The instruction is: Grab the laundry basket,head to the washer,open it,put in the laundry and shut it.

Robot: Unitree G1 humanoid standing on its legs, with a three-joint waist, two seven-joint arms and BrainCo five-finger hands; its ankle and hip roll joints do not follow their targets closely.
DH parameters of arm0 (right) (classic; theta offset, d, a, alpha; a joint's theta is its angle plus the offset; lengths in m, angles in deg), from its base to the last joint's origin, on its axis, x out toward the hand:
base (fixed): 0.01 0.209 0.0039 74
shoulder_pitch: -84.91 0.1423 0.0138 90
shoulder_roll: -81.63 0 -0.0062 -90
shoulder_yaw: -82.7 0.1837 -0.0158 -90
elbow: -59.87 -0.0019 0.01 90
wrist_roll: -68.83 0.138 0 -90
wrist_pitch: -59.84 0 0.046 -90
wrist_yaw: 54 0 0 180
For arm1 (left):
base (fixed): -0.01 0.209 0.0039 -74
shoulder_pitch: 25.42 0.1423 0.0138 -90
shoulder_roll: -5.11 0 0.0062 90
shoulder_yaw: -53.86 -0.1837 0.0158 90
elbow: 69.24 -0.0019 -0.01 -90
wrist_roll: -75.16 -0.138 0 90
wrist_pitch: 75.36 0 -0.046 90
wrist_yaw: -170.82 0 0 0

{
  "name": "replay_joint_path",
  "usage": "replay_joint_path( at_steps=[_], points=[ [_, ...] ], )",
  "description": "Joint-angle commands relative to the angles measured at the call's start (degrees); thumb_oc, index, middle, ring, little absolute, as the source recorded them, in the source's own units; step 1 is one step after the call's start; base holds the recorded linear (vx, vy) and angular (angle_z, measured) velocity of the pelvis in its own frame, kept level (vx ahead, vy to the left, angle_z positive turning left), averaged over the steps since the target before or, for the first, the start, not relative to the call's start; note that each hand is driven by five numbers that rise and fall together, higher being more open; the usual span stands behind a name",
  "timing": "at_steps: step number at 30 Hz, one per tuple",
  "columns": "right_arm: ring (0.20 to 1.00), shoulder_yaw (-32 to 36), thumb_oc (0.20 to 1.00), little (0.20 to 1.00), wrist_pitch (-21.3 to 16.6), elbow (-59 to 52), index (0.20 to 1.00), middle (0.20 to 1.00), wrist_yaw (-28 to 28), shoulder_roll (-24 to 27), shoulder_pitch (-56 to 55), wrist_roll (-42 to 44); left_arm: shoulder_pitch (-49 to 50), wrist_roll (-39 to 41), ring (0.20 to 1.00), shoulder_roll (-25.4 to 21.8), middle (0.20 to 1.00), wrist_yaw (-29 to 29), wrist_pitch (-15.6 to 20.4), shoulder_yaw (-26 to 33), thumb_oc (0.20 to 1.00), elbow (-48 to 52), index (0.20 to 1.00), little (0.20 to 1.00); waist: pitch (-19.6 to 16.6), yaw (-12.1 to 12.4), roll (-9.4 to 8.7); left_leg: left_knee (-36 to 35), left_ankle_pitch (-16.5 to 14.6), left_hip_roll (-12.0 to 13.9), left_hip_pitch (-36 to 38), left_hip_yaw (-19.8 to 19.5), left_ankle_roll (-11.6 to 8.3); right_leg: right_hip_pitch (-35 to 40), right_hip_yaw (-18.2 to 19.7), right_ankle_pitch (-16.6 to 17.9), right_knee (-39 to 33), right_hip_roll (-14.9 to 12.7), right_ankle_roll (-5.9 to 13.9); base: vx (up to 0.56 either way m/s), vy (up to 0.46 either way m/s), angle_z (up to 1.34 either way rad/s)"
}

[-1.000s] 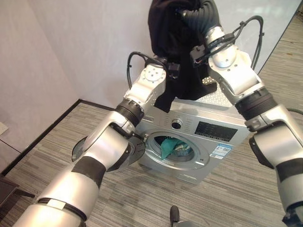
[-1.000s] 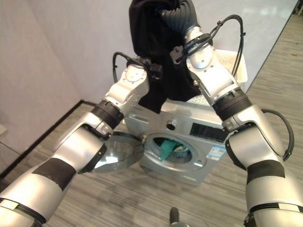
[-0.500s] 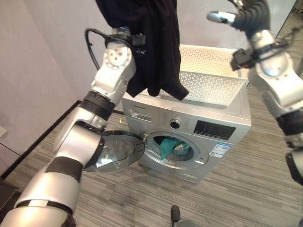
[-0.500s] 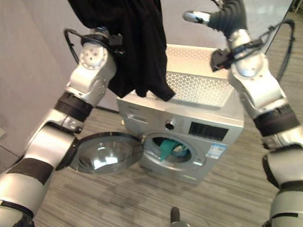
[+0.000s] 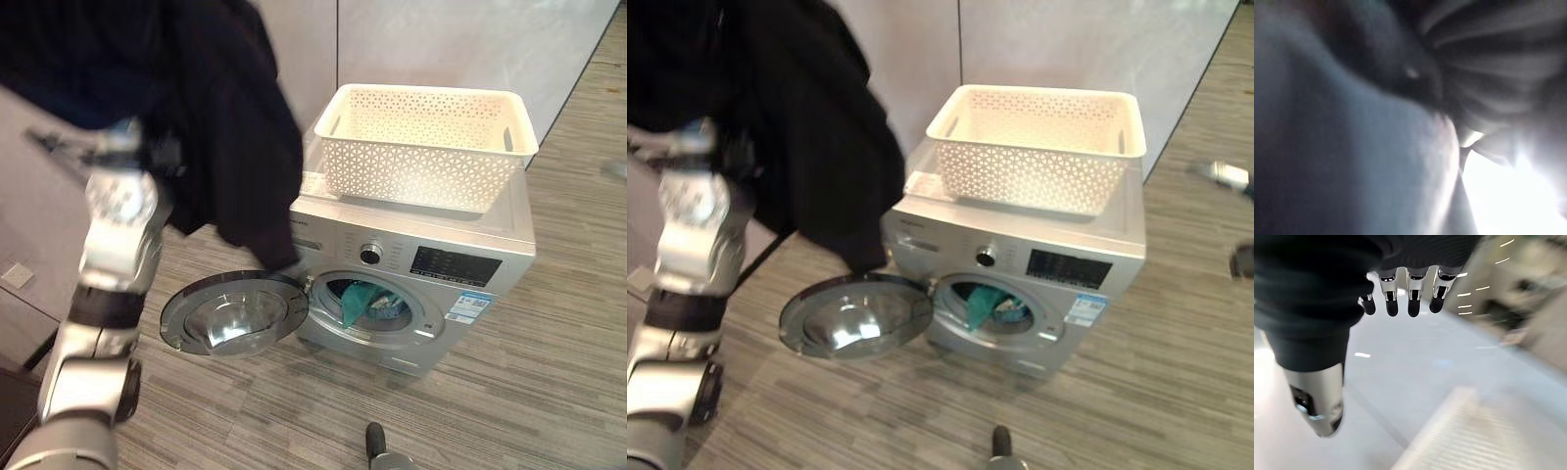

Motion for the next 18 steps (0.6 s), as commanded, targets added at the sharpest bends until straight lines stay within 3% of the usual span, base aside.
replay_joint_path(
  at_steps=[1,2,3,4,8,9,11,13,15,16,17,18],
  points=[
    [1.0,-0.7,1.0,1.0,-1.3,0.3,1.0,1.0,-6.8,-5.2,-2.6,2.7,8.0,-6.0,0.2,-1.1,0.2,-4.4,1.8,4.8,0.2,4.9,0.2,0.2,-3.0,1.2,-3.45,0.6,-1.0,-1.0,-3.3,-3.3,0.77,5.7,1.3,-8.4,0.0,-1.8,4.5,0.0,-0.02,-0.04],
    [1.0,-0.4,1.0,1.0,-0.9,0.1,1.0,1.0,-8.7,-7.1,-5.9,2.5,14.5,-7.9,0.2,0.0,0.2,-5.6,1.9,7.4,0.2,7.7,0.2,0.2,-2.7,1.5,-3.72,0.6,-1.0,-1.0,-3.4,-3.2,0.79,5.7,1.1,-8.5,0.0,-1.9,4.44,0.0,0.0,0.0],
    [1.0,-0.4,1.0,1.0,-0.8,-0.1,1.0,1.0,-8.8,-7.0,-6.1,2.5,15.1,-8.0,0.2,0.2,0.2,-5.7,1.7,7.6,0.2,8.3,0.2,0.2,-2.9,1.4,-3.71,0.6,-0.8,-1.1,-3.6,-3.2,0.83,5.5,1.1,-8.3,0.0,-2.0,4.4,0.0,0.0,0.0],
    [1.0,-0.6,1.0,1.0,-0.1,1.3,1.0,1.0,-11.4,-9.1,-10.3,1.3,23.5,-9.8,0.2,2.8,0.2,-7.3,2.4,10.5,0.2,11.1,0.2,0.2,-2.3,2.0,-4.02,0.6,-1.1,-1.2,-3.7,-3.3,0.83,5.5,0.9,-8.5,0.0,-2.0,4.38,-0.02,-0.003,0.04],
    [1.0,-2.2,1.0,1.0,0.6,6.0,1.0,1.0,-14.3,-11.8,-14.6,-0.5,33.3,-11.2,0.2,6.6,0.2,-9.4,3.0,12.3,0.2,14.8,0.2,0.2,-1.9,2.9,-4.51,0.6,-0.7,-1.3,-4.3,-3.5,0.9,5.2,0.2,-8.3,0.0,-2.3,4.28,-0.02,-0.002,0.05],
    [1.0,-6.7,1.0,1.0,2.2,14.1,1.0,1.0,-16.6,-14.5,-17.4,-3.8,40.0,-11.3,0.2,9.3,0.2,-11.4,3.3,12.0,0.2,16.6,0.2,0.2,-1.3,4.2,-4.82,0.6,-0.8,-1.3,-4.4,-4.0,0.88,5.7,-0.8,-8.6,0.0,-2.5,4.27,-0.04,-0.009,0.21],
    [1.0,-9.6,1.0,1.0,2.5,17.1,1.0,1.0,-17.3,-15.3,-17.3,-4.8,41.6,-10.6,0.2,9.9,0.2,-12.0,3.3,11.3,0.2,17.1,0.2,0.2,-1.2,4.6,-5.13,0.6,-0.6,-1.5,-4.7,-4.2,0.97,5.7,-1.2,-8.4,0.0,-2.7,4.2,-0.04,-0.004,0.2],
    [1.0,-20.1,1.0,1.0,3.2,30.2,1.0,1.0,-17.8,-19.1,-12.0,-8.6,42.2,-9.8,0.2,10.7,0.2,-13.1,2.9,6.7,0.2,15.6,0.2,0.2,-0.5,6.6,-5.21,0.6,-0.7,-1.6,-4.5,-4.8,1.19,6.5,-2.2,-8.6,0.0,-3.0,4.28,-0.03,0.002,0.08],
    [1.0,-27.3,1.0,1.0,3.4,38.3,1.0,1.0,-15.9,-23.8,-6.3,-12.7,41.0,-13.0,0.2,9.3,0.2,-12.3,2.7,3.6,0.2,13.4,0.2,0.2,0.0,7.9,-5.59,0.6,-0.5,-2.0,-4.7,-5.2,1.53,6.6,-2.8,-8.5,0.0,-3.4,4.33,-0.02,-0.006,0.25],
    [1.0,-27.3,1.0,1.0,3.4,38.4,1.0,1.0,-15.9,-23.8,-6.2,-12.7,40.9,-13.0,0.2,9.3,0.2,-12.3,2.7,3.6,0.2,13.4,0.2,0.2,0.0,7.9,-5.65,0.6,-0.5,-2.0,-4.7,-5.2,1.55,6.5,-2.8,-8.5,0.0,-3.4,4.34,0.0,0.005,0.19],
    [1.0,-34.9,1.0,1.0,4.1,46.2,1.0,1.0,-13.0,-28.2,-0.1,-18.4,38.5,-13.3,0.2,9.2,0.2,-11.6,2.0,-1.4,0.2,9.7,0.2,0.2,0.3,9.3,-5.37,0.6,-1.0,-2.1,-4.3,-5.6,1.79,7.1,-3.3,-8.8,0.0,-3.6,4.41,0.0,0.009,0.07],
    [1.0,-37.5,1.0,1.0,4.4,49.1,1.0,1.0,-11.7,-30.1,2.8,-20.3,37.7,-14.1,0.2,9.1,0.2,-10.7,1.8,-3.3,0.2,8.2,0.2,0.2,0.4,9.7,-5.46,0.6,-0.8,-2.3,-4.4,-5.8,2.01,7.1,-3.4,-8.7,0.0,-3.9,4.34,0.0,0.0,0.0]
  ],
)
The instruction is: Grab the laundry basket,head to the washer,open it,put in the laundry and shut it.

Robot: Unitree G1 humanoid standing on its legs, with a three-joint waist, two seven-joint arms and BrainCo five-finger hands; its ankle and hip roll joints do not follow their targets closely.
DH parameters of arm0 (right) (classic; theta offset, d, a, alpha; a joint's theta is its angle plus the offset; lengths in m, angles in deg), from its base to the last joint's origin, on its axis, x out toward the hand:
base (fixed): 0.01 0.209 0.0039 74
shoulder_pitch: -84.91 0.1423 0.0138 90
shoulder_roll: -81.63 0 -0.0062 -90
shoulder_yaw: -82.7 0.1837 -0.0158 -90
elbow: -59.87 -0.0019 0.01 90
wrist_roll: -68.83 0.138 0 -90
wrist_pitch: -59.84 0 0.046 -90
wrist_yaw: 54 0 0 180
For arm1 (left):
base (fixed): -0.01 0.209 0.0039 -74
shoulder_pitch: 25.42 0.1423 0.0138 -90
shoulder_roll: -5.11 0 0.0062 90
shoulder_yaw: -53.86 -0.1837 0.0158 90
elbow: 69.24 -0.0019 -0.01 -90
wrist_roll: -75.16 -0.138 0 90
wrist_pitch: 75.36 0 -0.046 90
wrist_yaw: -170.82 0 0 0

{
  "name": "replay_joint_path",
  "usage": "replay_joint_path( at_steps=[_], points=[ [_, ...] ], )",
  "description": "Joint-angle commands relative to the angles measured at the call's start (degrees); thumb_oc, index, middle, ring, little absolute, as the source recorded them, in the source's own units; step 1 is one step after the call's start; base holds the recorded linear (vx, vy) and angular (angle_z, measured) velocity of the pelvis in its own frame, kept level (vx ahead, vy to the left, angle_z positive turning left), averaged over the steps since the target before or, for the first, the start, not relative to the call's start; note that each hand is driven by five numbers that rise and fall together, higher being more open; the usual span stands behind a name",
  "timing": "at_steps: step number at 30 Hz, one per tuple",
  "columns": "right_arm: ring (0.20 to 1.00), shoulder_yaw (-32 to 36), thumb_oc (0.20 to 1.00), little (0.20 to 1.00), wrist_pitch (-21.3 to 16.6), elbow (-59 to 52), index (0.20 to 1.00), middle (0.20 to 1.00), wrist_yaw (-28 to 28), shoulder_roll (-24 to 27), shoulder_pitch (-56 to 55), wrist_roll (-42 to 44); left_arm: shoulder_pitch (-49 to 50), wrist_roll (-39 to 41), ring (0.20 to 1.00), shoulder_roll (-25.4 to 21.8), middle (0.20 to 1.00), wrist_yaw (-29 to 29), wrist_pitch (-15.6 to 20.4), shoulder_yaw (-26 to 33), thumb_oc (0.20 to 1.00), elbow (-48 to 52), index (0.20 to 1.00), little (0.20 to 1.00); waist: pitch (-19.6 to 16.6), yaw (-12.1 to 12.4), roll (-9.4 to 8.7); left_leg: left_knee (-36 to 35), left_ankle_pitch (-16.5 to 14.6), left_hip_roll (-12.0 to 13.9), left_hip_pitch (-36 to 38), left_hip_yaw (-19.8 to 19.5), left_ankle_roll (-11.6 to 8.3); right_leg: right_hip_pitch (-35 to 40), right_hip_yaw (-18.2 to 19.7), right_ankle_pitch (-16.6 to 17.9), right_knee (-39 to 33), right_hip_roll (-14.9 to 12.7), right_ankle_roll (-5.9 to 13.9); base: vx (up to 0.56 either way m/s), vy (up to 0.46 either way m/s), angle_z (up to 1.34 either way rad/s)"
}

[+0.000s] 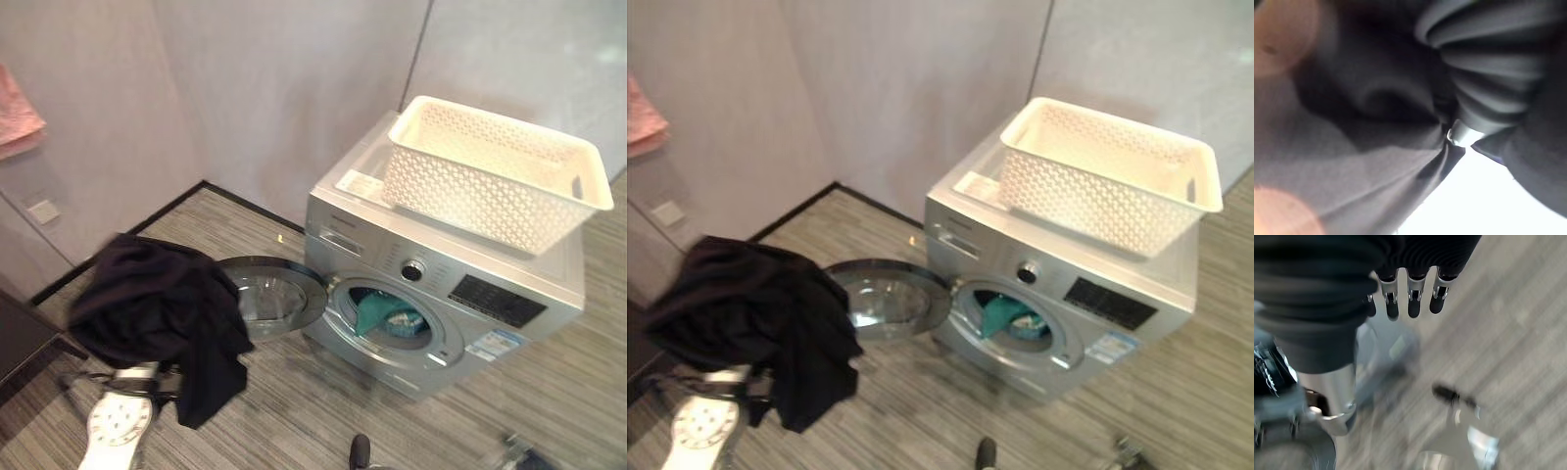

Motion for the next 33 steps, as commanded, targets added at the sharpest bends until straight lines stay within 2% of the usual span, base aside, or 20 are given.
replay_joint_path(
  at_steps=[1,2,3,4,7,9,10,11,12,14,17,19,20,22,23,25,33],
  points=[
    [1.0,-6.1,1.0,1.0,-1.4,6.9,1.0,1.0,6.8,-3.1,9.9,-9.7,-8.1,-3.2,0.2,-2.3,0.2,2.8,3.2,-3.7,0.2,-2.1,0.2,0.2,0.6,1.0,-0.62,0.2,-1.2,-1.4,-2.9,-2.5,1.67,6.2,-0.3,-8.4,0.6,-1.7,3.05,0.0,0.011,0.07],
    [1.0,-6.2,1.0,1.0,-1.5,7.3,1.0,1.0,6.9,-3.4,10.2,-9.7,-8.4,-3.3,0.2,-2.3,0.2,3.0,3.4,-3.8,0.2,-2.4,0.2,0.2,0.7,1.0,-0.73,0.2,-1.2,-1.4,-2.8,-2.5,1.67,6.2,-0.2,-8.4,0.6,-1.7,3.06,0.02,0.026,0.13],
    [1.0,-10.5,1.0,1.0,-1.5,11.0,1.0,1.0,9.0,-6.1,14.1,-10.8,-9.3,-2.8,0.2,-1.5,0.2,4.0,3.2,-7.8,0.2,-5.8,0.2,0.2,1.0,1.6,-0.66,0.2,-1.6,-1.5,-2.0,-2.5,1.95,6.5,-0.1,-9.0,1.2,-1.8,2.97,0.02,0.023,0.13],
    [1.0,-11.8,1.0,1.0,-1.5,12.0,1.0,1.0,9.8,-7.2,15.8,-10.5,-9.7,-2.7,0.2,-1.2,0.2,4.5,3.1,-9.1,0.2,-6.9,0.2,0.2,1.5,1.8,-0.78,0.5,-1.7,-1.6,-1.4,-2.3,2.11,6.8,0.1,-9.2,1.5,-1.9,2.98,0.02,0.023,0.11],
    [1.0,-13.4,1.0,1.0,-1.9,12.7,1.0,1.0,11.6,-8.9,18.5,-10.1,-10.6,-3.1,0.2,-1.0,0.2,5.8,2.8,-11.4,0.2,-9.3,0.2,0.2,2.9,2.2,-1.16,3.5,-3.2,-1.6,-1.5,-1.9,2.41,7.3,0.5,-9.7,2.1,-2.2,2.87,-0.02,0.0,-0.06],
    [1.0,-14.6,1.0,1.0,-1.8,12.4,1.0,1.0,13.2,-9.6,19.6,-9.7,-12.1,-2.3,0.2,-0.6,0.2,6.8,2.3,-14.0,0.2,-12.2,0.2,0.2,5.8,2.1,-1.65,8.4,-4.8,-1.5,-3.9,-2.0,2.65,7.1,1.0,-9.9,3.0,-2.7,2.63,-0.11,-0.008,-0.03],
    [1.0,-14.6,1.0,1.0,-1.8,12.5,1.0,1.0,13.2,-9.6,19.8,-9.7,-12.4,-2.3,0.2,-0.6,0.2,6.8,2.4,-14.1,0.2,-12.4,0.2,0.2,5.9,2.2,-1.63,8.9,-5.0,-1.4,-4.1,-2.1,2.66,7.1,0.9,-9.9,3.1,-2.7,2.63,-0.21,-0.009,0.02],
    [1.0,-14.7,1.0,1.0,-1.6,13.0,1.0,1.0,14.3,-9.6,20.6,-9.5,-14.7,-2.2,0.2,-0.7,0.2,7.7,2.1,-15.6,0.2,-13.8,0.2,0.2,9.0,1.9,-1.89,12.3,-5.7,-1.2,-6.9,-2.4,2.71,5.8,1.2,-9.8,4.6,-3.2,2.34,-0.16,-0.005,0.01],
    [1.0,-14.6,1.0,1.0,-1.6,13.0,1.0,1.0,14.3,-9.6,20.7,-9.5,-14.9,-2.2,0.2,-0.6,0.2,7.8,2.2,-15.6,0.2,-14.0,0.2,0.2,9.0,1.9,-1.83,12.9,-6.0,-1.2,-7.4,-2.5,2.73,5.6,1.2,-9.9,4.8,-3.2,2.33,-0.32,-0.001,0.01],
    [1.0,-14.5,1.0,1.0,-1.3,15.2,1.0,1.0,16.9,-9.2,22.3,-9.4,-19.5,-1.5,0.2,-0.2,0.2,9.2,2.3,-18.4,0.2,-16.6,0.2,0.2,13.8,1.0,-1.56,19.1,-7.7,-0.7,-13.4,-2.6,2.83,0.7,2.0,-9.9,8.1,-3.7,1.89,-0.33,0.029,0.03],
    [1.0,-13.4,1.0,1.0,-1.2,19.7,1.0,1.0,19.3,-9.1,25.8,-7.3,-25.9,0.5,0.2,2.3,0.2,11.5,2.7,-20.4,0.2,-20.5,0.2,0.2,16.5,-0.2,-0.93,24.6,-8.5,-0.6,-21.3,-2.0,3.19,-8.2,4.0,-9.9,13.2,-4.2,1.28,-0.3,0.077,-0.05],
    [1.0,-13.0,1.0,1.0,-1.0,22.5,1.0,1.0,20.0,-9.3,27.2,-6.8,-28.2,1.2,0.2,3.5,0.2,12.3,2.8,-21.1,0.2,-22.2,0.2,0.2,16.5,-0.5,-0.71,25.8,-8.8,-0.4,-23.9,-1.5,3.31,-11.6,4.7,-10.1,14.7,-4.3,1.18,-0.18,0.08,-0.24],
    [1.0,-12.2,1.0,1.0,-0.6,25.8,1.0,1.0,20.7,-9.6,28.7,-5.3,-32.4,1.9,0.2,5.7,0.2,13.3,2.7,-22.7,0.2,-25.5,0.2,0.2,16.2,-1.2,-0.48,27.9,-9.2,-0.4,-28.2,-0.8,3.77,-16.9,5.8,-10.3,17.1,-4.5,1.04,-0.15,0.08,-0.48],
    [1.0,-11.4,1.0,1.0,-0.6,27.8,1.0,1.0,20.8,-9.4,29.4,-4.1,-34.7,2.5,0.2,6.6,0.2,13.4,2.7,-23.6,0.2,-27.1,0.2,0.2,16.0,-1.7,-0.36,28.9,-9.4,-0.4,-30.1,-0.4,4.0,-19.3,6.2,-10.5,18.0,-4.6,1.02,-0.1,0.069,-0.43],
    [1.0,-10.0,1.0,1.0,-1.0,29.4,1.0,1.0,20.7,-9.2,30.3,-0.8,-38.0,3.6,0.2,8.0,0.2,13.7,2.6,-24.4,0.2,-28.8,0.2,0.2,16.3,-2.2,0.05,30.9,-11.0,0.2,-32.2,-0.3,3.88,-22.1,6.9,-11.7,20.4,-4.8,1.47,-0.05,0.045,-0.22],
    [1.0,-8.8,1.0,1.0,-2.8,26.3,1.0,1.0,21.0,-8.5,33.3,4.6,-42.2,5.6,0.2,8.9,0.2,13.6,2.8,-25.0,0.2,-29.8,0.2,0.2,16.9,-3.1,0.31,35.3,-12.0,0.8,-38.4,0.2,4.05,-29.2,7.9,-12.0,24.4,-5.4,1.54,-0.1,0.034,-0.14],
    [1.0,-10.4,1.0,1.0,-4.9,17.1,1.0,1.0,22.8,-8.7,37.8,8.2,-48.2,8.5,0.2,11.0,0.2,15.7,2.9,-25.0,0.2,-34.3,0.2,0.2,18.3,-4.3,0.19,40.1,-13.1,2.0,-47.1,0.4,3.97,-39.1,9.3,-12.4,28.6,-5.3,1.37,-0.04,-0.011,-0.14]
  ],
)
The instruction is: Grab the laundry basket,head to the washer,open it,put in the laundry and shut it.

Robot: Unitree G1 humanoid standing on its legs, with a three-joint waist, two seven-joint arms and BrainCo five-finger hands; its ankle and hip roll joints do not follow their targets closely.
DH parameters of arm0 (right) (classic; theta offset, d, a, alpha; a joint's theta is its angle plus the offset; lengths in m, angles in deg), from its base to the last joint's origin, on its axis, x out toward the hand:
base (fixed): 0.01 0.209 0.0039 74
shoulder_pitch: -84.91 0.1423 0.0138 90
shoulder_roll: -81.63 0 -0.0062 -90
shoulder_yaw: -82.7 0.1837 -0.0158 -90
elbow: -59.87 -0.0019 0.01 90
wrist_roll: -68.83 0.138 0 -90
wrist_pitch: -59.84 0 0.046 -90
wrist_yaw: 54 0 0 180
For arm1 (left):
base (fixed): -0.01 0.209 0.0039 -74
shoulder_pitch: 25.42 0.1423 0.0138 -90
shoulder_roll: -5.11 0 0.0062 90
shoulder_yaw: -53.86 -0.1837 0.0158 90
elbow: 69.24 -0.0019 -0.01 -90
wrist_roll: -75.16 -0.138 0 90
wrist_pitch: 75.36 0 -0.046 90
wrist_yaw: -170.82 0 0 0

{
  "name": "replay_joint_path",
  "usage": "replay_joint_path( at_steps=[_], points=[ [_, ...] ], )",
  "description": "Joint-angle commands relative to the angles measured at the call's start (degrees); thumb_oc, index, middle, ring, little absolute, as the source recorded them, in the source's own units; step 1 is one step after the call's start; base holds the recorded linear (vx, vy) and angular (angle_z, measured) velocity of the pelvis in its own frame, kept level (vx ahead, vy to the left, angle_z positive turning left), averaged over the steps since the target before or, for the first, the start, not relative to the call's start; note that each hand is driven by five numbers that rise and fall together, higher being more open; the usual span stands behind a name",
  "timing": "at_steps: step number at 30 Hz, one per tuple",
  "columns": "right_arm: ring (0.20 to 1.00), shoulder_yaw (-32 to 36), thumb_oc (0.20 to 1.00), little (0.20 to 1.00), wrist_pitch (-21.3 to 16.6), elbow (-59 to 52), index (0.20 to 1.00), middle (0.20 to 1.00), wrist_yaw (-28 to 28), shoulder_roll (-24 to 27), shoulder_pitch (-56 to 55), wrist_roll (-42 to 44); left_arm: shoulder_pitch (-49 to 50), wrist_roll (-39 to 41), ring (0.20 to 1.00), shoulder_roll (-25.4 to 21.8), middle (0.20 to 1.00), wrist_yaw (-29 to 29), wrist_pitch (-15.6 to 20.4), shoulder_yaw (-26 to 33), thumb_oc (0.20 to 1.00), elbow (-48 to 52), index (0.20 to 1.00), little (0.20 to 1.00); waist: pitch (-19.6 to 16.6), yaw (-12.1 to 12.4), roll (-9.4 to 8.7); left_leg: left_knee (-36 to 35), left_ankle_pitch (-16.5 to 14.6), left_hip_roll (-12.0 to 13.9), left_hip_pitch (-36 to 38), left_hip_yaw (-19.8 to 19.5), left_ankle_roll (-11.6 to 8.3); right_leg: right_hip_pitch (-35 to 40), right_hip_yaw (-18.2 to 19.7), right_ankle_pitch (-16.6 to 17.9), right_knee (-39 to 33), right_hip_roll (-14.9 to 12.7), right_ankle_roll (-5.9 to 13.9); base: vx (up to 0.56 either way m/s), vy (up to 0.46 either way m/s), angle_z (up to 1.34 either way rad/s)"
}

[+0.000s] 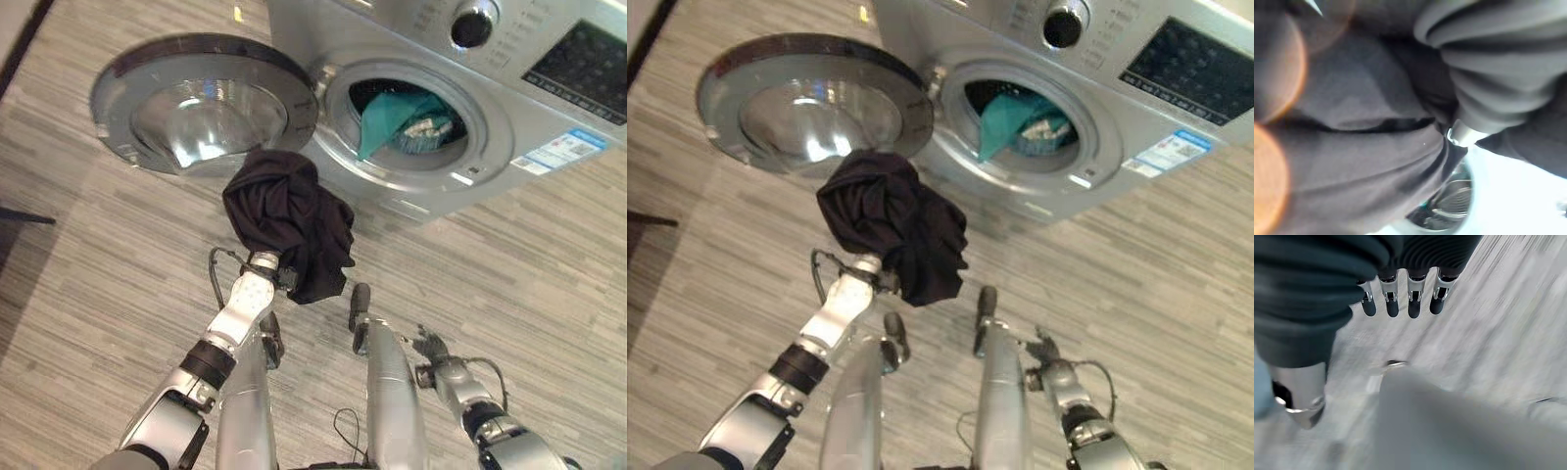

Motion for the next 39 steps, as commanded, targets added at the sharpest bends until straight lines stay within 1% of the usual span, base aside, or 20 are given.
replay_joint_path(
  at_steps=[1,3,5,7,9,13,14,17,18,19,20,22,24,26,27,28,30,35,37,39],
  points=[
    [1.0,-2.8,1.0,1.0,-2.0,-3.8,1.0,1.0,1.8,1.3,-5.0,1.7,0.3,1.4,0.2,1.1,0.2,2.0,3.4,-0.6,0.2,3.4,0.2,0.2,-5.1,-0.1,0.34,-3.3,-3.3,-0.5,-0.1,-1.8,-0.94,1.5,0.3,-1.6,-7.9,-2.2,3.79,0.0,0.0,0.0],
    [1.0,-3.0,1.0,1.0,-2.1,-4.9,1.0,1.0,2.1,1.3,-4.9,1.9,-1.0,1.7,0.2,1.4,0.2,2.2,3.4,-0.7,0.2,2.6,0.2,0.2,-4.8,-0.4,0.22,-3.2,-3.3,-0.5,-0.8,-1.9,-1.02,0.9,0.4,-1.6,-8.0,-2.1,3.78,-0.01,-0.041,-0.01],
    [1.0,-3.6,1.0,1.0,-2.3,-6.8,1.0,1.0,2.4,1.1,-4.7,1.5,-5.5,3.8,0.2,2.5,0.2,3.7,3.4,-0.4,0.2,-1.7,0.2,0.2,-4.5,-1.5,0.19,-3.3,-2.9,-0.1,-3.7,-2.0,-1.31,-2.5,0.7,-1.2,-7.9,-2.1,3.77,0.0,-0.067,-0.05],
    [1.0,-3.6,1.0,1.0,-2.2,-7.4,1.0,1.0,2.3,1.1,-4.8,1.5,-6.8,4.7,0.2,2.4,0.2,3.9,3.4,-0.2,0.2,-2.4,0.2,0.2,-4.6,-1.9,0.21,-3.3,-2.8,0.0,-4.6,-2.1,-1.41,-3.5,0.8,-1.1,-7.7,-2.0,3.79,0.01,-0.04,-0.03],
    [1.0,-3.6,1.0,1.0,-2.6,-8.6,1.0,1.0,3.0,1.8,-4.7,1.0,-12.4,6.3,0.2,2.4,0.2,5.2,3.6,0.1,0.2,-4.1,0.2,0.2,-4.5,-3.1,0.04,-2.3,-2.7,0.6,-8.1,-2.5,-1.59,-7.4,1.0,-1.3,-6.2,-1.4,3.78,0.02,-0.084,-0.04],
    [1.0,-3.5,1.0,1.0,-2.6,-8.7,1.0,1.0,3.9,2.8,-4.4,-0.2,-19.5,8.1,0.2,1.7,0.2,5.8,3.7,-0.3,0.2,-6.3,0.2,0.2,-4.1,-4.5,-0.01,-0.6,-2.8,1.3,-12.2,-3.5,-1.96,-11.6,1.4,-1.9,-4.0,-0.9,3.62,0.02,-0.076,-0.02],
    [1.0,-3.5,1.0,1.0,-2.6,-8.7,1.0,1.0,3.9,2.8,-4.3,-0.2,-19.6,8.1,0.2,1.8,0.2,5.8,3.7,-0.2,0.2,-6.4,0.2,0.2,-4.1,-4.5,0.05,-0.5,-2.8,1.3,-12.4,-3.6,-1.96,-11.8,1.4,-1.9,-3.8,-1.0,3.62,0.02,-0.064,-0.01],
    [1.0,-3.2,1.0,1.0,-2.5,-8.1,1.0,1.0,4.2,3.0,-4.0,-0.3,-26.0,10.3,0.2,1.1,0.2,5.9,3.8,0.0,0.2,-8.7,0.2,0.2,-4.0,-5.5,0.27,0.2,-2.6,1.6,-15.3,-4.3,-2.33,-14.6,1.3,-2.2,-2.6,-0.5,3.35,0.03,-0.084,0.01],
    [1.0,-2.9,1.0,1.0,-2.7,-8.3,1.0,1.0,4.3,3.1,-3.9,-0.1,-30.0,11.8,0.2,0.7,0.2,6.2,3.8,0.8,0.2,-10.6,0.2,0.2,-4.0,-6.1,0.31,-0.1,-2.4,1.8,-16.6,-4.5,-2.58,-16.2,1.3,-2.2,-2.6,-0.3,3.32,0.04,-0.088,0.03],
    [1.0,-2.9,1.0,1.0,-2.7,-8.3,1.0,1.0,4.3,3.1,-3.8,-0.1,-30.2,11.8,0.2,0.7,0.2,6.1,3.9,0.8,0.2,-10.7,0.2,0.2,-4.0,-6.1,0.36,0.0,-2.4,1.8,-16.7,-4.6,-2.59,-16.3,1.3,-2.2,-2.5,-0.3,3.31,0.07,-0.134,0.03],
    [1.0,-2.1,1.0,1.0,-3.3,-10.0,1.0,1.0,4.7,3.3,-3.7,0.7,-36.9,14.8,0.2,-0.6,0.2,7.1,4.3,2.0,0.2,-13.8,0.2,0.2,-4.4,-7.2,0.22,-0.6,-1.9,2.2,-19.0,-5.1,-3.12,-18.9,1.2,-2.1,-2.6,0.2,3.32,0.04,-0.08,0.03],
    [1.0,-1.9,1.0,1.0,-3.6,-10.5,1.0,1.0,4.9,3.3,-3.5,1.1,-39.5,16.2,0.2,-1.2,0.2,7.4,4.6,2.6,0.2,-15.3,0.2,0.2,-4.6,-7.5,0.16,-0.6,-1.8,2.4,-20.0,-5.2,-3.39,-20.0,1.1,-2.0,-2.8,0.6,3.36,0.05,-0.086,0.02],
    [1.0,-2.1,1.0,1.0,-4.2,-12.8,1.0,1.0,5.1,3.6,-3.5,0.6,-44.6,18.9,0.2,-3.8,0.2,8.4,5.6,3.9,0.2,-17.3,0.2,0.2,-4.9,-8.4,0.04,-1.0,-1.8,3.2,-21.8,-5.1,-3.91,-22.1,1.0,-1.7,-3.4,1.2,3.63,0.08,-0.089,-0.06],
    [1.0,-2.2,1.0,1.0,-4.3,-13.7,1.0,1.0,5.1,3.7,-3.7,0.4,-45.9,19.7,0.2,-4.1,0.2,8.6,5.9,4.3,0.2,-18.0,0.2,0.2,-5.1,-8.7,-0.03,-1.3,-1.7,3.5,-22.2,-5.0,-4.08,-22.6,0.9,-1.5,-3.9,1.5,3.79,0.08,-0.081,-0.16],
    [1.0,-2.3,1.0,1.0,-4.8,-15.9,1.0,1.0,5.0,4.2,-4.2,0.4,-49.7,23.0,0.2,-4.4,0.2,9.2,7.1,5.2,0.2,-19.1,0.2,0.2,-5.4,-9.9,-0.45,-1.9,-1.6,4.3,-22.8,-4.7,-4.43,-23.5,0.8,-1.0,-5.3,2.5,4.15,0.07,-0.075,-0.17],
    [1.0,-2.3,1.0,1.0,-4.8,-16.0,1.0,1.0,5.0,4.2,-4.1,0.4,-49.8,23.1,0.2,-4.4,0.2,9.1,7.2,5.2,0.2,-19.2,0.2,0.2,-5.4,-9.9,-0.42,-1.9,-1.6,4.3,-22.8,-4.7,-4.45,-23.5,0.8,-1.0,-5.3,2.6,4.15,0.1,-0.104,-0.14],
    [1.0,-2.2,1.0,1.0,-5.1,-16.9,1.0,1.0,5.3,4.4,-4.6,0.6,-52.5,25.6,0.2,-3.7,0.2,9.1,7.7,6.1,0.2,-20.6,0.2,0.2,-5.5,-10.8,-0.82,-2.5,-1.7,4.9,-22.7,-4.4,-4.62,-23.9,0.9,-0.6,-6.4,3.4,4.36,0.07,-0.067,-0.07],
    [1.0,-2.1,1.0,1.0,-5.3,-17.9,1.0,1.0,5.1,5.7,-6.1,1.1,-58.2,30.0,0.2,-3.7,0.2,8.8,8.5,6.0,0.2,-23.8,0.2,0.2,-5.7,-12.5,-1.41,-3.9,-1.8,6.2,-21.5,-4.1,-4.79,-23.9,1.1,0.0,-8.3,5.1,4.77,0.08,-0.074,-0.04],
    [1.0,-1.4,1.0,1.0,-5.1,-17.9,1.0,1.0,5.2,6.2,-7.1,0.9,-59.4,31.6,0.2,-3.6,0.2,8.9,9.3,6.5,0.2,-22.7,0.2,0.2,-5.5,-12.7,-1.21,-5.0,-1.7,6.5,-20.4,-3.6,-4.78,-23.5,1.1,0.0,-9.0,5.4,4.84,0.08,-0.068,-0.11],
    [1.0,-1.1,1.0,1.0,-4.8,-17.8,1.0,1.0,5.2,6.4,-8.3,0.7,-58.7,31.6,0.2,-1.8,0.2,9.5,10.4,6.6,0.2,-19.3,0.2,0.2,-5.3,-12.6,-0.9,-5.5,-1.5,6.6,-19.7,-3.4,-4.74,-23.2,1.1,-0.2,-9.1,5.6,4.75,0.07,-0.084,-0.1]
  ],
)
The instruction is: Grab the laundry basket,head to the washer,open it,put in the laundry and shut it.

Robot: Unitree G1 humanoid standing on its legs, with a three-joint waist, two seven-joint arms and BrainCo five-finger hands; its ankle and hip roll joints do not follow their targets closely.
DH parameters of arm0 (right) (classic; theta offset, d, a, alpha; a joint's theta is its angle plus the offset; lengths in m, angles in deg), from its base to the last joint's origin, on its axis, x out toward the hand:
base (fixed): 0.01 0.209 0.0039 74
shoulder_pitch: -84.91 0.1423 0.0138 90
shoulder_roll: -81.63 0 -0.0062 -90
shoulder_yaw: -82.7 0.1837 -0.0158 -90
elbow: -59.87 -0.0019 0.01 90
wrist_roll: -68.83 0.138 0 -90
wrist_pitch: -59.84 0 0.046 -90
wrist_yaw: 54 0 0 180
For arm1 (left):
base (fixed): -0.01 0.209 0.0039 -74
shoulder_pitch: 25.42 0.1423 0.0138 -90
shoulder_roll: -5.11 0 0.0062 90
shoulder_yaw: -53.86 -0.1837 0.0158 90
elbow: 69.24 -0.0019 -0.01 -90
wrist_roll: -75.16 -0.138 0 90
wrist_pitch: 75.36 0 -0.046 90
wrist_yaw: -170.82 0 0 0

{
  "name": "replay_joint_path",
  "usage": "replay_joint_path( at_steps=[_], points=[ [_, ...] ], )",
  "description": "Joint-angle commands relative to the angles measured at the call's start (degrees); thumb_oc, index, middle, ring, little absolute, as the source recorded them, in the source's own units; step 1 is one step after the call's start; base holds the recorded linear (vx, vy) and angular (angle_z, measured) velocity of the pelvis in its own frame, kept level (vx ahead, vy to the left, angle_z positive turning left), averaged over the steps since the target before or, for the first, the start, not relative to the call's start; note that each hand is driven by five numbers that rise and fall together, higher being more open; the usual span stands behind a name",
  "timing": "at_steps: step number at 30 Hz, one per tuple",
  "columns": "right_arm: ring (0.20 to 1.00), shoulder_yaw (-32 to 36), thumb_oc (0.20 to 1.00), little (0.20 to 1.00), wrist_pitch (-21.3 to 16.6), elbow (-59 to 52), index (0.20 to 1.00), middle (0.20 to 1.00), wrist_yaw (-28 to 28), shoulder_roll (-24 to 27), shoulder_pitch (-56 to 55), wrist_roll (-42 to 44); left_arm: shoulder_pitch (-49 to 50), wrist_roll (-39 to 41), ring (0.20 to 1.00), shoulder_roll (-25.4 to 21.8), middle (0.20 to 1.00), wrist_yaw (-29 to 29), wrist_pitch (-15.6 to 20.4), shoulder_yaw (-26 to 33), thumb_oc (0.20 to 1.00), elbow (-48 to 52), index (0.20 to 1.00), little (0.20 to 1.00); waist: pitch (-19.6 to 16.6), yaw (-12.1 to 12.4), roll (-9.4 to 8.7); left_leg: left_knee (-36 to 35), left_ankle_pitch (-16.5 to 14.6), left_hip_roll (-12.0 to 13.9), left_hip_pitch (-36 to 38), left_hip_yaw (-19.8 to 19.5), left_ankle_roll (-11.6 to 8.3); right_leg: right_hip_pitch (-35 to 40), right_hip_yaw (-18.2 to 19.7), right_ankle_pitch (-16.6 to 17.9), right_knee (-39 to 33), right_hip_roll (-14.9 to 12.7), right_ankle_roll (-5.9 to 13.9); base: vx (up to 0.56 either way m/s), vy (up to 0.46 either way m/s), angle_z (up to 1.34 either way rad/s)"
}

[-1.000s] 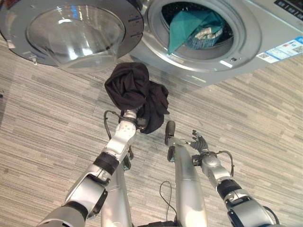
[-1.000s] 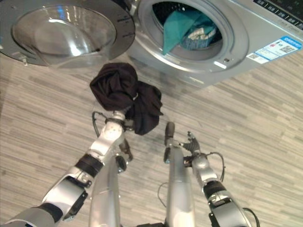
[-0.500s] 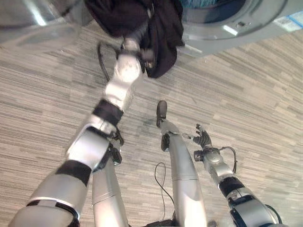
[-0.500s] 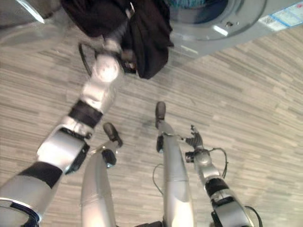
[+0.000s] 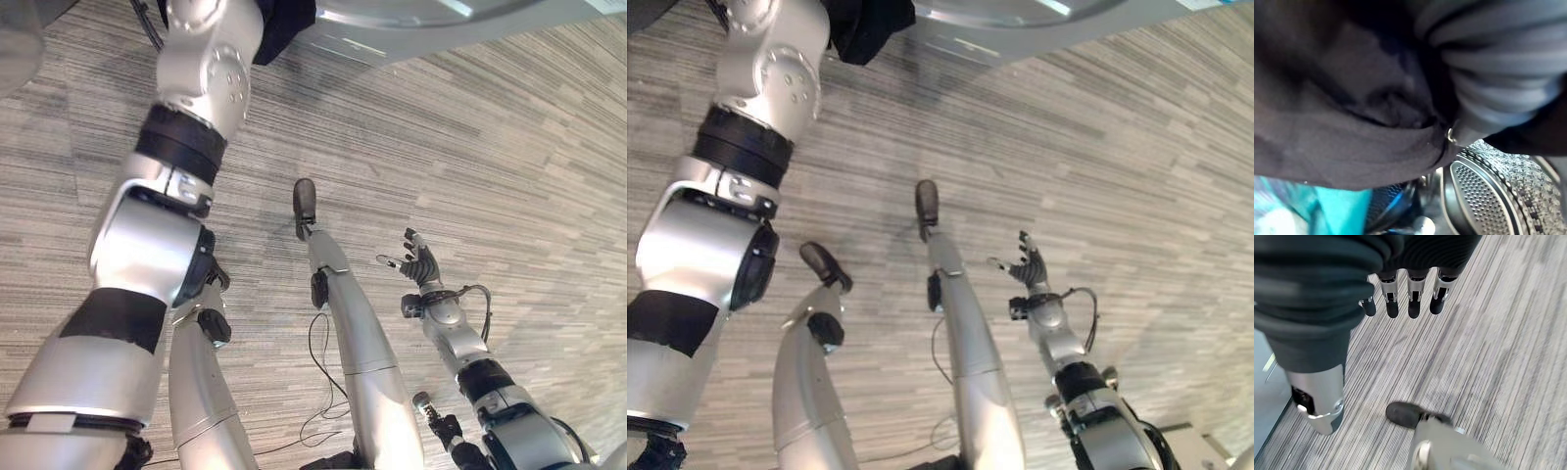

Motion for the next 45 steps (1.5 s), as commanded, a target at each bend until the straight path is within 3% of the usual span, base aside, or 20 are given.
replay_joint_path(
  at_steps=[1,2,3,4,9,13,18,19,20,26,31,35,36,38,41,45],
  points=[
    [1.0,0.0,1.0,1.0,0.1,1.2,1.0,1.0,1.3,2.0,-9.3,0.5,4.4,-0.5,0.2,5.5,0.2,-0.1,7.3,-0.1,0.2,7.6,0.2,0.2,-6.6,0.8,0.47,-1.8,-3.6,2.7,5.2,-4.1,-3.17,0.1,1.1,-6.7,0.4,0.5,6.46,0.08,-0.095,-0.06],
    [1.0,0.3,1.0,1.0,0.4,1.3,1.0,1.0,1.5,1.9,-9.9,0.7,7.6,-1.1,0.2,9.0,0.2,0.4,8.3,-0.1,0.2,13.0,0.2,0.2,-6.1,1.0,0.84,-2.0,-3.5,2.6,5.8,-3.9,-3.15,0.1,1.2,-7.1,0.9,0.6,6.26,0.06,-0.065,-0.03],
    [1.0,0.4,1.0,1.0,0.4,1.3,1.0,1.0,1.5,1.9,-10.0,0.7,8.0,-1.3,0.2,9.2,0.2,0.7,8.2,-0.2,0.2,13.5,0.2,0.2,-6.2,1.0,0.84,-2.0,-3.5,2.6,5.8,-3.9,-3.16,0.1,1.2,-7.1,0.9,0.6,6.25,0.06,-0.051,-0.02],
    [1.0,0.2,1.0,1.0,0.5,1.2,1.0,1.0,1.4,1.7,-10.9,0.7,12.2,-3.6,0.2,13.6,0.2,0.5,8.6,-1.4,0.2,19.3,0.2,0.2,-5.5,1.1,1.32,-2.3,-3.4,2.5,6.4,-3.5,-3.26,0.3,1.3,-7.5,1.2,0.7,6.03,0.03,-0.013,0.01],
    [1.0,-0.4,1.0,1.0,0.3,0.7,1.0,1.0,2.0,2.0,-10.6,1.2,16.2,-7.8,0.2,22.3,0.2,0.7,7.1,-5.0,0.2,22.4,0.2,0.2,-5.0,0.8,0.64,-2.0,-4.1,3.1,7.0,-2.9,-3.52,0.1,1.5,-7.8,1.7,1.2,5.86,0.02,-0.012,0.04],
    [1.0,0.1,1.0,1.0,-0.9,-1.9,1.0,1.0,2.0,2.7,-10.5,2.3,11.5,-9.0,0.2,20.0,0.2,1.6,6.0,-4.6,0.2,16.5,0.2,0.2,-5.5,-0.4,0.02,-2.4,-4.3,3.7,7.5,-2.3,-3.76,-0.5,1.6,-7.8,1.7,1.9,5.74,0.02,-0.015,-0.05],
    [1.0,1.5,1.0,1.0,-3.0,-5.7,1.0,1.0,1.1,4.5,-11.1,3.2,0.6,-5.7,0.2,7.4,0.2,2.6,5.9,-2.8,0.2,5.5,0.2,0.2,-6.4,-1.6,0.15,-3.4,-4.1,4.5,8.8,-1.1,-4.22,-0.5,2.1,-7.9,1.5,2.6,5.99,0.04,-0.009,-0.19],
    [1.0,1.5,1.0,1.0,-2.9,-5.8,1.0,1.0,1.1,4.5,-11.0,3.2,0.2,-5.3,0.2,7.2,0.2,2.3,6.0,-2.8,0.2,5.0,0.2,0.2,-6.2,-1.7,0.09,-3.6,-4.0,4.5,8.9,-1.0,-4.23,-0.4,2.2,-7.9,1.5,2.6,5.99,0.04,-0.004,-0.1],
    [1.0,2.4,1.0,1.0,-3.5,-6.9,1.0,1.0,0.9,5.4,-11.3,3.3,-2.3,-5.0,0.2,3.2,0.2,1.8,5.5,-3.9,0.2,2.4,0.2,0.2,-6.5,-1.8,0.37,-4.3,-3.8,4.6,9.5,-0.6,-4.36,-0.2,2.2,-7.9,1.2,2.8,6.22,0.02,-0.003,-0.06],
    [1.0,4.1,1.0,1.0,-4.6,-9.6,1.0,1.0,0.2,6.7,-13.1,4.0,-4.2,-5.2,0.2,-3.7,0.2,0.7,5.5,-5.7,0.2,-0.5,0.2,0.2,-6.4,-1.5,0.98,-4.9,-3.1,5.0,9.8,-0.8,-4.78,0.4,1.9,-8.2,0.7,3.0,6.21,0.01,-0.025,-0.02],
    [1.0,3.9,1.0,1.0,-4.4,-8.6,1.0,1.0,0.3,6.5,-13.2,3.8,-4.2,-3.7,0.2,-3.4,0.2,0.5,5.5,-5.4,0.2,-1.3,0.2,0.2,-6.5,-1.2,1.6,-5.9,-2.5,4.7,9.6,-1.4,-5.11,0.7,1.6,-8.3,0.3,2.8,6.11,0.0,-0.028,0.04],
    [1.0,3.7,1.0,1.0,-3.9,-6.9,1.0,1.0,0.7,6.6,-12.1,4.1,-7.8,-0.5,0.2,-0.1,0.2,0.6,6.7,-5.8,0.2,-1.0,0.2,0.2,-7.0,-1.1,2.57,-7.4,-1.7,3.9,10.0,-1.2,-5.37,1.0,1.4,-8.2,-0.2,2.4,6.19,0.01,0.001,0.12],
    [1.0,3.7,1.0,1.0,-3.6,-6.7,1.0,1.0,0.8,6.7,-11.7,4.0,-8.6,0.9,0.2,1.0,0.2,0.6,7.3,-5.9,0.2,0.4,0.2,0.2,-7.1,-1.0,2.78,-7.8,-1.4,3.6,10.2,-1.2,-5.4,1.2,1.4,-8.2,-0.3,2.4,6.2,0.04,0.012,0.19],
    [1.0,4.4,1.0,1.0,-3.0,-8.1,1.0,1.0,0.9,8.4,-12.9,3.2,-12.2,1.3,0.2,4.0,0.2,2.5,12.6,-6.2,0.2,12.1,0.2,0.2,-7.6,-1.1,3.31,-9.1,-1.1,3.2,10.8,-0.5,-5.6,1.4,1.6,-8.1,-1.1,2.3,6.41,0.04,0.025,0.14],
    [1.0,6.2,1.0,1.0,-2.1,-11.3,1.0,1.0,-0.3,12.5,-16.5,1.6,-14.4,0.3,0.2,6.6,0.2,3.4,15.9,-7.5,0.2,20.9,0.2,0.2,-8.1,-1.3,3.27,-8.6,-1.2,3.2,10.6,-0.5,-5.52,1.5,1.9,-8.0,-1.3,2.8,6.32,0.01,-0.004,0.03],
    [1.0,6.8,1.0,1.0,-0.6,-12.1,1.0,1.0,-2.0,14.3,-19.6,0.1,-9.1,0.3,0.2,8.3,0.2,2.6,16.0,-7.1,0.2,25.6,0.2,0.2,-8.4,-0.8,3.54,-8.8,-0.9,2.9,11.0,-0.7,-5.3,2.1,2.0,-8.2,-1.2,2.8,6.15,0.0,0.0,0.0]
  ],
)
